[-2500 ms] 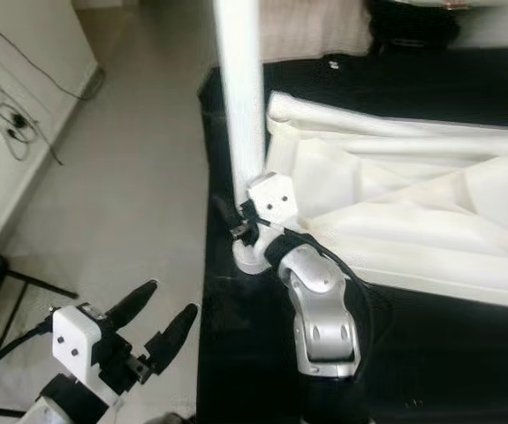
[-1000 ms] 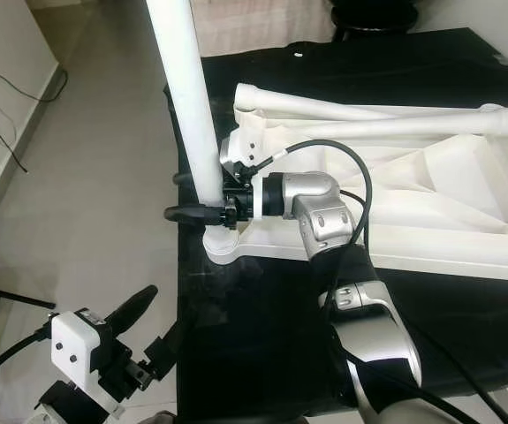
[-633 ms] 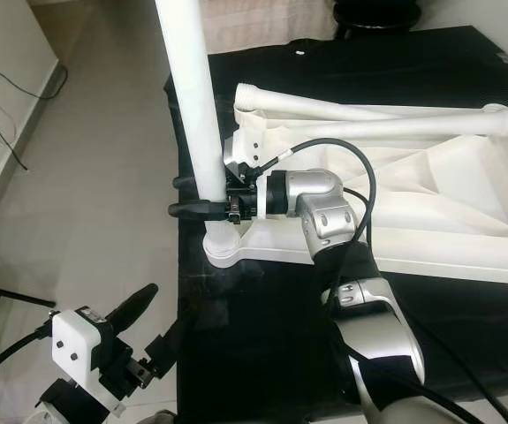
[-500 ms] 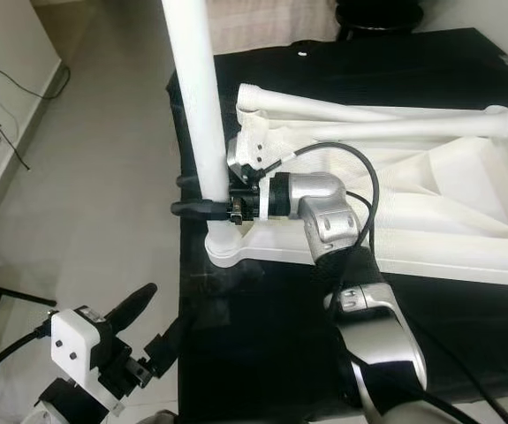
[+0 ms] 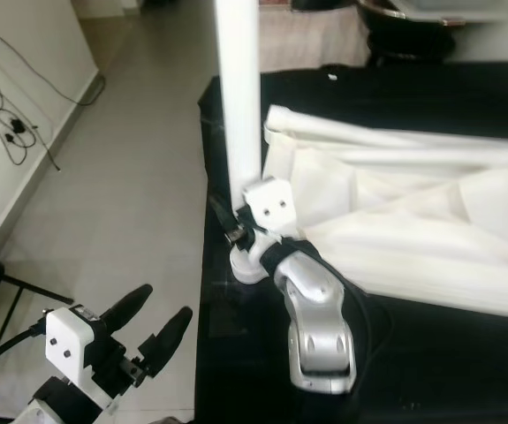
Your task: Building children table
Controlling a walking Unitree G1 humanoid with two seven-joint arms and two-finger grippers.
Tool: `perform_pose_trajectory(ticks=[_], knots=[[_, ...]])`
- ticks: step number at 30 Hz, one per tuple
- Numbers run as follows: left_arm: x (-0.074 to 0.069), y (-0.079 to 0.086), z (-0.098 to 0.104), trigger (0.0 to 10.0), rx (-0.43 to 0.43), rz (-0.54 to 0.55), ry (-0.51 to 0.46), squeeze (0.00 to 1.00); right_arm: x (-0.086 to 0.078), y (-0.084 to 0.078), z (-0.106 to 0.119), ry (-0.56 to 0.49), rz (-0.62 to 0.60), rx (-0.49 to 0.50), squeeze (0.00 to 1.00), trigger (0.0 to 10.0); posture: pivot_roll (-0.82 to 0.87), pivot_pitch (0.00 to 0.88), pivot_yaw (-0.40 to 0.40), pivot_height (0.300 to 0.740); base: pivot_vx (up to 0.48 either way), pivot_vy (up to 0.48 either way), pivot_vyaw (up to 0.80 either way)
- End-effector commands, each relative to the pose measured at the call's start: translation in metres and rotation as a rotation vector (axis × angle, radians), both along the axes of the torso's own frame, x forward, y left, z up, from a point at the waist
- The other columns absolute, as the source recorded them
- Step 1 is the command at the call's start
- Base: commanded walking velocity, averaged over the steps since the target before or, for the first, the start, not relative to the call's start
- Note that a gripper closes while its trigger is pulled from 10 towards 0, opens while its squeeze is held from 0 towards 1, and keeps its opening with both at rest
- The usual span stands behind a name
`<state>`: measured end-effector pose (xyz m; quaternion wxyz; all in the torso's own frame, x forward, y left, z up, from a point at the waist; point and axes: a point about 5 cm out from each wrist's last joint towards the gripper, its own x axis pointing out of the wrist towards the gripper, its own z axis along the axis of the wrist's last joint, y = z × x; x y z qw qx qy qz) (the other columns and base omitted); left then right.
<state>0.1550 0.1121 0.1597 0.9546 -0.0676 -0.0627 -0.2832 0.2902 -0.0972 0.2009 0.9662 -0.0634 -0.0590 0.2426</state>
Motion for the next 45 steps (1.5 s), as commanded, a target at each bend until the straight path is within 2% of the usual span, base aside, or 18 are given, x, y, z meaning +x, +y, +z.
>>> perform_pose_trajectory(ticks=[1, 4, 5, 6, 8, 9, 14, 16, 17, 18, 19, 20, 30, 37, 38, 39, 40, 45], knots=[[-0.001, 0.001, -0.005, 10.0, 0.014, -0.007, 0.027, 0.00, 0.004, -0.015, -0.036, 0.173, -0.099, -0.031, 0.00, 0.0, 0.01, 0.187, 0.066, 0.740, 0.000, 0.000, 0.00], [-0.001, 0.001, -0.005, 10.0, 0.015, -0.006, 0.026, 0.00, 0.007, -0.012, -0.033, 0.172, -0.093, -0.026, 0.00, 0.0, 0.01, 0.187, 0.067, 0.740, 0.000, 0.000, 0.00], [-0.001, 0.002, -0.005, 10.0, 0.015, -0.003, 0.026, 0.00, 0.008, -0.009, -0.031, 0.181, -0.073, -0.012, 0.00, 3.6, 0.01, 0.186, 0.067, 0.740, 0.000, 0.000, 0.00], [-0.001, 0.002, -0.005, 10.0, 0.015, -0.003, 0.027, 0.00, 0.007, -0.003, -0.026, 0.178, -0.013, 0.017, 0.00, 10.0, 0.01, 0.186, 0.067, 0.740, 0.000, 0.000, 0.00], [-0.001, 0.002, -0.005, 10.0, 0.015, -0.003, 0.027, 0.00, 0.007, -0.003, -0.026, 0.178, -0.013, 0.017, 0.00, 10.0, 0.01, 0.186, 0.067, 0.740, 0.000, 0.000, 0.00], [-0.001, 0.003, -0.005, 10.0, 0.016, -0.003, 0.027, 0.00, 0.005, 0.004, -0.020, 0.170, 0.060, 0.039, 1.00, 10.0, 0.01, 0.189, 0.070, 0.740, 0.000, 0.000, 0.00], [-0.002, 0.002, -0.005, 10.0, 0.015, -0.008, 0.030, 0.00, 0.012, 0.011, 0.005, 0.096, 0.318, 0.122, 1.00, 10.0, 0.02, 0.189, 0.072, 0.740, 0.000, 0.000, 0.00], [-0.003, 0.002, -0.005, 10.0, 0.014, -0.009, 0.031, 0.00, 0.014, 0.015, 0.009, 0.074, 0.547, 0.047, 1.00, 10.0, 0.02, 0.192, 0.074, 0.740, 0.000, 0.000, 0.00], [-0.003, 0.002, -0.005, 10.0, 0.014, -0.009, 0.031, 0.00, 0.014, 0.015, 0.009, 0.074, 0.547, 0.047, 1.00, 10.0, 0.02, 0.192, 0.074, 0.740, 0.000, 0.000, 0.00], [-0.004, 0.002, -0.004, 10.0, 0.014, -0.008, 0.032, 0.00, 0.013, 0.017, 0.006, 0.073, 0.635, -0.001, 0.88, 10.0, 0.02, 0.192, 0.074, 0.740, 0.000, 0.000, 0.00], [-0.004, 0.002, -0.004, 10.0, 0.013, -0.009, 0.032, 0.00, 0.011, 0.020, 0.000, 0.094, 0.729, -0.053, 0.25, 10.0, 0.03, 0.196, 0.081, 0.740, 0.000, 0.000, 0.00], [-0.005, 0.001, -0.004, 10.0, 0.013, -0.011, 0.034, 0.00, 0.013, 0.024, -0.007, 0.100, 0.793, -0.110, 0.00, 10.0, 0.03, 0.198, 0.081, 0.740, 0.000, 0.000, 0.00], [-0.013, 0.000, 0.001, 10.0, 0.011, -0.017, 0.042, 0.00, 0.040, 0.050, 0.004, 0.080, 0.926, -0.137, 0.00, 10.0, 0.07, 0.238, 0.086, 0.740, 0.000, 0.000, 0.00], [-0.020, -0.002, 0.002, 10.0, 0.010, -0.021, 0.054, 0.00, 0.046, 0.052, 0.021, 0.057, 1.069, -0.126, 0.00, 10.0, 0.07, 0.261, 0.083, 0.740, 0.000, 0.000, 0.00], [-0.021, -0.002, 0.003, 10.0, 0.010, -0.022, 0.056, 0.00, 0.047, 0.051, 0.021, 0.057, 1.099, -0.136, 0.00, 8.8, 0.07, 0.262, 0.082, 0.740, 0.000, 0.000, 0.00], [-0.021, -0.002, 0.003, 10.0, 0.010, -0.022, 0.056, 0.00, 0.047, 0.051, 0.021, 0.057, 1.099, -0.136, 0.00, 8.8, 0.07, 0.262, 0.082, 0.740, 0.000, 0.000, 0.00], [-0.021, -0.002, 0.003, 10.0, 0.010, -0.022, 0.057, 0.00, 0.048, 0.050, 0.022, 0.058, 1.124, -0.141, 0.00, 0.5, 0.07, 0.263, 0.082, 0.740, 0.000, 0.000, 0.00], [-0.021, -0.002, 0.003, 10.0, 0.011, -0.023, 0.059, 0.00, 0.050, 0.049, 0.023, 0.056, 1.153, -0.147, 0.00, 0.0, 0.07, 0.265, 0.081, 0.740, 0.000, 0.000, 0.00]])
